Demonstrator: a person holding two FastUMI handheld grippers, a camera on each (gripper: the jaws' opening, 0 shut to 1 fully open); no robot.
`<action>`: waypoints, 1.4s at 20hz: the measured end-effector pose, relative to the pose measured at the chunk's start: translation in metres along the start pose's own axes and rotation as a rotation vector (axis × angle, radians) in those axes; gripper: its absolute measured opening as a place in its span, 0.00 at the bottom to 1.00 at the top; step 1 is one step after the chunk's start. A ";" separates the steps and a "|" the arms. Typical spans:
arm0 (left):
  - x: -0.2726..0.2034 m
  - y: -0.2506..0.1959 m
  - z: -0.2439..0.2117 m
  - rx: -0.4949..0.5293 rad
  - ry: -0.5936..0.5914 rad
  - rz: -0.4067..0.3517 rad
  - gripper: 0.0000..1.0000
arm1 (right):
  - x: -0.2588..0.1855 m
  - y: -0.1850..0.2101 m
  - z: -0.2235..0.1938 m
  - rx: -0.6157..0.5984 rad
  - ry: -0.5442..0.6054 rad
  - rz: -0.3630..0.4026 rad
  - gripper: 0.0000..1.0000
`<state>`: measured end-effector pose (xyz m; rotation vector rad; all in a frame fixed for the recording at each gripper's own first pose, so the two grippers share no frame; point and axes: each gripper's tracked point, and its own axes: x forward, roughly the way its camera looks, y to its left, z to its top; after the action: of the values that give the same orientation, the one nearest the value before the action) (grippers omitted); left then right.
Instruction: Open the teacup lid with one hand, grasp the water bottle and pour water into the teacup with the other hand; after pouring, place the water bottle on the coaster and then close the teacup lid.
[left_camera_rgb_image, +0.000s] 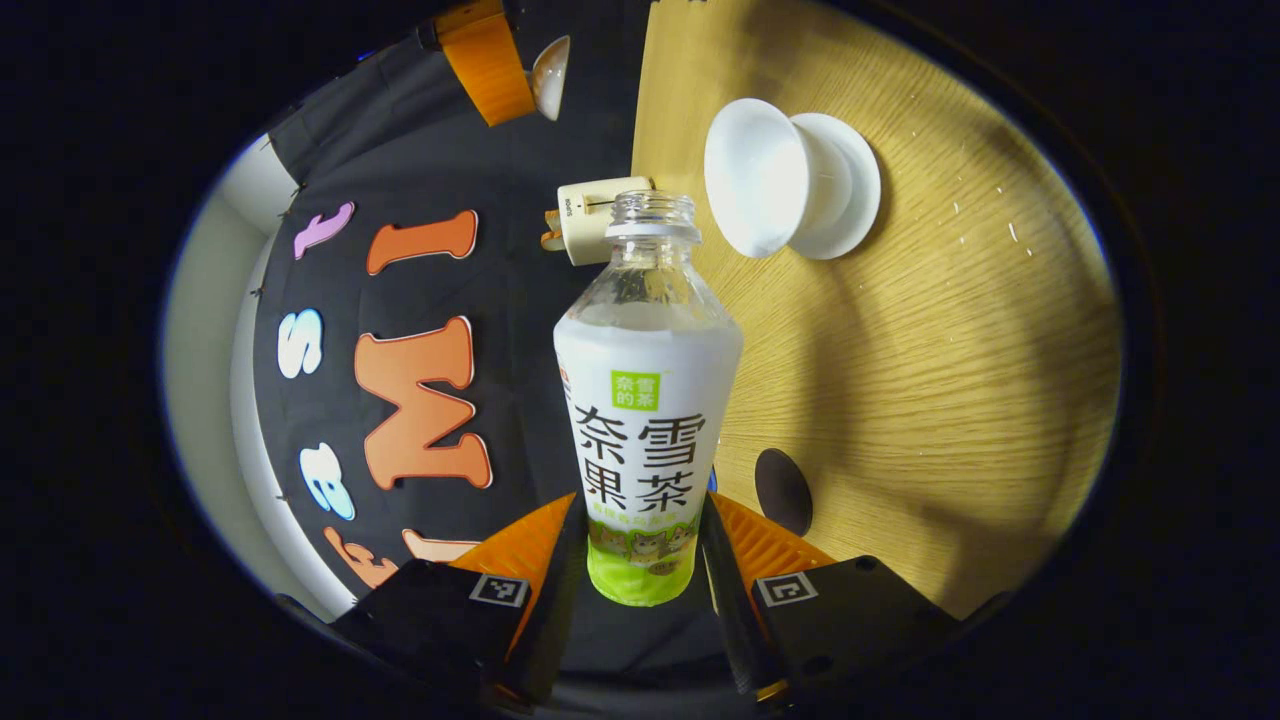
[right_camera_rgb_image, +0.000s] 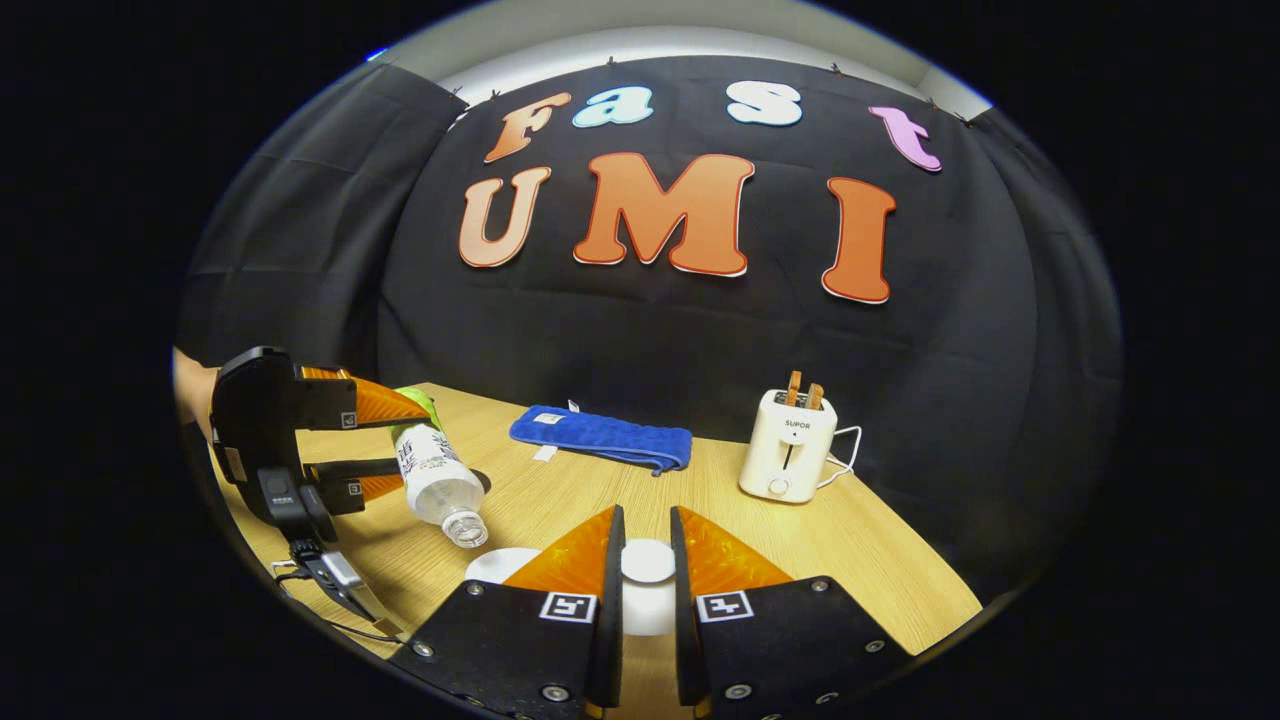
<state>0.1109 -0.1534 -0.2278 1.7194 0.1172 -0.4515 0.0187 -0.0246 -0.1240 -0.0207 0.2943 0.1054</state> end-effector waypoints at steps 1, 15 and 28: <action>0.002 0.000 0.000 0.010 0.001 0.001 0.67 | 0.000 0.000 0.000 0.001 0.000 0.001 0.22; 0.007 0.009 0.006 0.128 -0.003 0.017 0.68 | -0.001 0.001 0.002 -0.005 -0.011 0.010 0.22; 0.011 0.033 0.008 0.236 -0.005 0.060 0.70 | -0.003 0.005 0.005 -0.003 -0.021 0.040 0.22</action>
<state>0.1299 -0.1695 -0.2018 1.9474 0.0086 -0.4386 0.0166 -0.0202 -0.1178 -0.0165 0.2734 0.1461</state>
